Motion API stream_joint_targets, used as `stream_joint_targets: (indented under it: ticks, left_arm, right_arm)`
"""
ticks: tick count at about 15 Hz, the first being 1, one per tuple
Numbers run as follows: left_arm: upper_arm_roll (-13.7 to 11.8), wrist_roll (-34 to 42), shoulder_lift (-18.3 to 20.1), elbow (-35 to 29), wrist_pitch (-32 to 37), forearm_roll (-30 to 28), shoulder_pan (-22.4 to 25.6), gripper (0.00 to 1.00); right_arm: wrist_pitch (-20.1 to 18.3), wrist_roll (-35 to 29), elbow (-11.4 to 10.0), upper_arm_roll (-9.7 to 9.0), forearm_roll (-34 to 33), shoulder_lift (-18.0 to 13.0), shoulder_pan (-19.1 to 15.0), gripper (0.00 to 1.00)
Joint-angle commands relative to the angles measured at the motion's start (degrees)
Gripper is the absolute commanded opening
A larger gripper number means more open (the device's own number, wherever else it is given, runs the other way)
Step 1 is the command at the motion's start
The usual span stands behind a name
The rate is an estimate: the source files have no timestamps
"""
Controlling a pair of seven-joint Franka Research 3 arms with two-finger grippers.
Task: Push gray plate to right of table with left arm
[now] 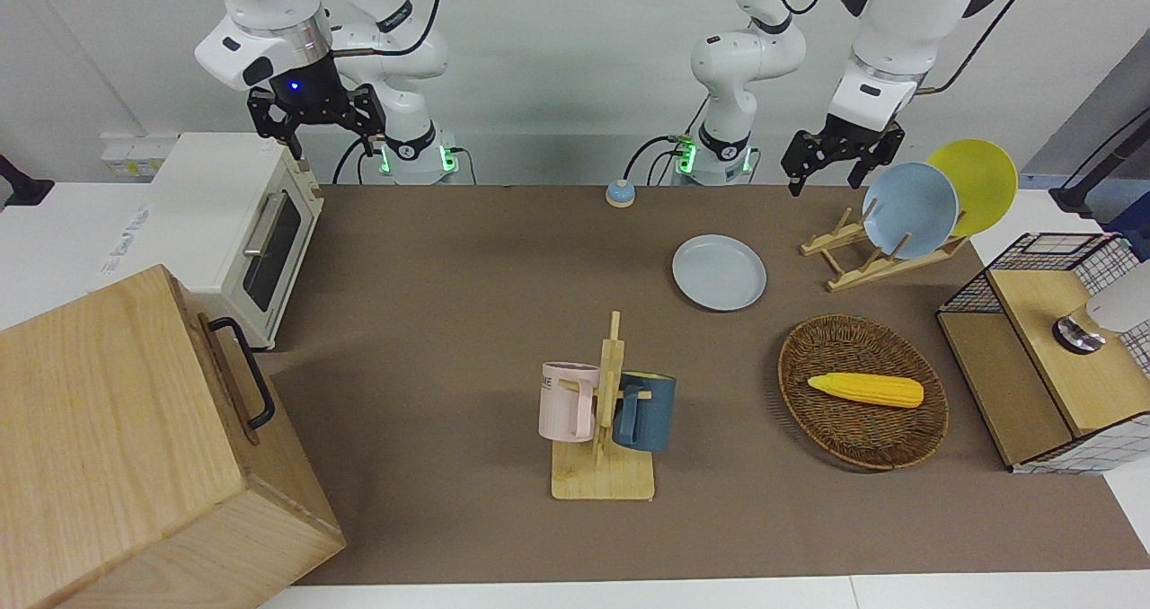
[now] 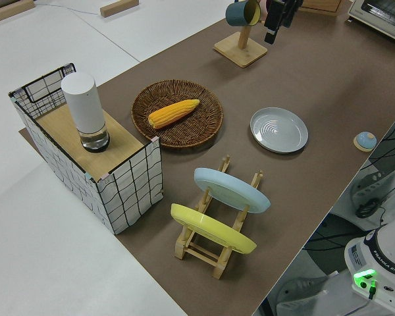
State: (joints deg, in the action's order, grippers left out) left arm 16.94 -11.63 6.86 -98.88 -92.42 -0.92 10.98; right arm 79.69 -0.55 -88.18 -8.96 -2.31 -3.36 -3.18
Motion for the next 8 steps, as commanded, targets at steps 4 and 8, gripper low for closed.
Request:
stream_joint_targets:
  ticks: [4, 8]
  left_arm:
    - [0.37, -0.15, 0.08, 1.06, 2.5, 0.83, 0.18, 0.99]
    - [0.2, -0.15, 0.08, 0.97, 2.5, 0.74, 0.45, 0.99]
  right_arm:
    - [-0.24, 0.46, -0.24, 0.0, 0.11, -0.59, -0.07, 0.996]
    - [-0.24, 0.46, -0.24, 0.0, 0.03, -0.59, -0.07, 0.996]
